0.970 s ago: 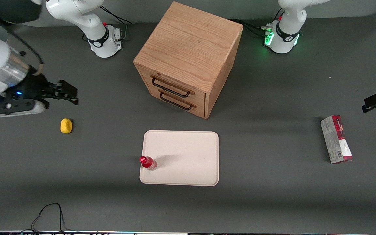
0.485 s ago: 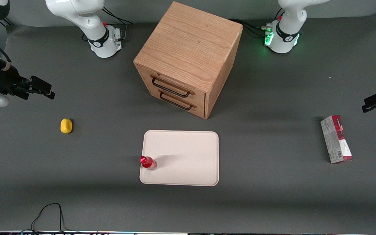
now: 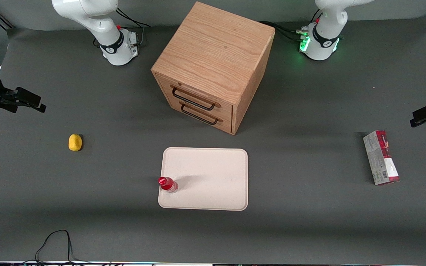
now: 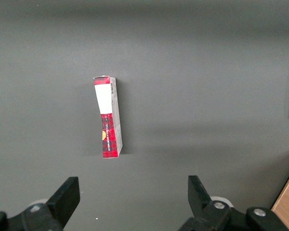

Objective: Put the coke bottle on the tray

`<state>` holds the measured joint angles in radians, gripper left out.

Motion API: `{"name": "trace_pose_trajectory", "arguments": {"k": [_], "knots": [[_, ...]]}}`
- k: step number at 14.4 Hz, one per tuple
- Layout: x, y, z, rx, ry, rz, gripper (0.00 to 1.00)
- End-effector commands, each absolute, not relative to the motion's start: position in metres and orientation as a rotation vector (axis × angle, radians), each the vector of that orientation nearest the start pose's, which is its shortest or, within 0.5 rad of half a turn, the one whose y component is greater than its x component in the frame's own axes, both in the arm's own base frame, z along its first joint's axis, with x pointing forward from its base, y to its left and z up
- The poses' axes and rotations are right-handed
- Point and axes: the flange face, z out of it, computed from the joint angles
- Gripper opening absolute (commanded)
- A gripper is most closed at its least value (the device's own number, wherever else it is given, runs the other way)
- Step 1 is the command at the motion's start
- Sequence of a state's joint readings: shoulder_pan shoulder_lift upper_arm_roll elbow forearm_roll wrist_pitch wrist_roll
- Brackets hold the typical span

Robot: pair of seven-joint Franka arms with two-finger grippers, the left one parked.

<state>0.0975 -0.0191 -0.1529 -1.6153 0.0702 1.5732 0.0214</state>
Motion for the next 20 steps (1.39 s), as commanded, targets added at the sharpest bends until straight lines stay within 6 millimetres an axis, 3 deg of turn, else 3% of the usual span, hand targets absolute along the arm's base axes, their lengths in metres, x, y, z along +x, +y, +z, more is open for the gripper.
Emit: {"name": "trace_pose_trajectory", "arguments": {"k": [1, 3, 6, 20], "knots": [[0.5406, -0.0279, 0.6158, -3.081, 0.091, 0.012, 1.00], [0.5399, -0.0347, 0.6151, -3.088, 0.110, 0.017, 1.00], [0.5403, -0.0248, 0.6144, -3.093, 0.082, 0.020, 1.00], [0.5396, -0.0306, 0.6171, -3.138, 0.086, 0.015, 1.00]]}}
